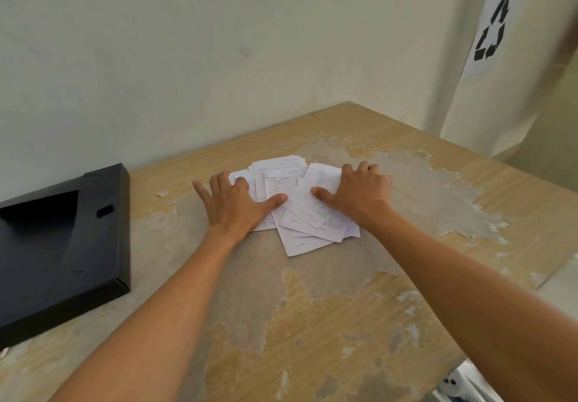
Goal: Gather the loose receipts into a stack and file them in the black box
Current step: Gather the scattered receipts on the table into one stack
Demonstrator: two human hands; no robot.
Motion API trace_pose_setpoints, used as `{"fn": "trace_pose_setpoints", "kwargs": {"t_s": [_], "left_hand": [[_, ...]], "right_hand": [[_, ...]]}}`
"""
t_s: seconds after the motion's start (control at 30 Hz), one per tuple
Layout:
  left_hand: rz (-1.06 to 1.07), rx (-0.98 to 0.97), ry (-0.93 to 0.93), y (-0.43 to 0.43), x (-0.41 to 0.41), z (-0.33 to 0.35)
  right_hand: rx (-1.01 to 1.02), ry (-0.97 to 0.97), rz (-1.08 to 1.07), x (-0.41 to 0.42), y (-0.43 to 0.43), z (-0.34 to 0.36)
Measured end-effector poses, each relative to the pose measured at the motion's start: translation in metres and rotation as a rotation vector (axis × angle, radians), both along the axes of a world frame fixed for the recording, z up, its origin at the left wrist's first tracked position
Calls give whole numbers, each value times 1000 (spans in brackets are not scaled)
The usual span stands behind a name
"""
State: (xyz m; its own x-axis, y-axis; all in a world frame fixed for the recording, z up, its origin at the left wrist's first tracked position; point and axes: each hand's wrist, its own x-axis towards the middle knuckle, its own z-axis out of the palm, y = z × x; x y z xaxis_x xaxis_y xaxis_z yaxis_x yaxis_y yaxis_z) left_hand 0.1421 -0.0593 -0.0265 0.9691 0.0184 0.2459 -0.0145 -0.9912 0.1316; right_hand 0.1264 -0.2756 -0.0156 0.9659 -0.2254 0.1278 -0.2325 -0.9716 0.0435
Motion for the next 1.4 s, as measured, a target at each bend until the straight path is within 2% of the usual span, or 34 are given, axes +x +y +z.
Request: {"fn": "trace_pose_setpoints", "kwargs": {"t_s": [0.27, 0.33, 0.43, 0.53, 0.63, 0.7, 0.77, 0.9, 1.07, 1.4], "left_hand": [[91, 89, 39, -19, 8, 7], [64, 44, 15, -19, 12, 4], [-69, -110, -48, -20, 17, -2], [-194, -171, 23, -19, 20, -7], [-205, -204, 80, -15, 20, -9], [-161, -180, 58, -14, 18, -7], [-20, -133, 34, -14, 14, -3], [305, -166, 163, -12, 11, 6], [284, -127, 149, -18, 18, 12], [404, -815, 135, -15, 27, 27]], "right_hand": [[49, -97, -6, -4, -3, -1], [57, -113, -6, -9, -5, 6], [68, -3, 0, -12, -3, 11], [13, 57, 18, -13, 5, 4], [33, 46, 36, -12, 10, 3], [76, -12, -12, -13, 10, 7], [114, -46, -76, -15, 8, 9], [51, 19, -107, -14, 7, 4], [49, -25, -41, -7, 19, -1], [298, -42, 25, 2, 25, 2]]}}
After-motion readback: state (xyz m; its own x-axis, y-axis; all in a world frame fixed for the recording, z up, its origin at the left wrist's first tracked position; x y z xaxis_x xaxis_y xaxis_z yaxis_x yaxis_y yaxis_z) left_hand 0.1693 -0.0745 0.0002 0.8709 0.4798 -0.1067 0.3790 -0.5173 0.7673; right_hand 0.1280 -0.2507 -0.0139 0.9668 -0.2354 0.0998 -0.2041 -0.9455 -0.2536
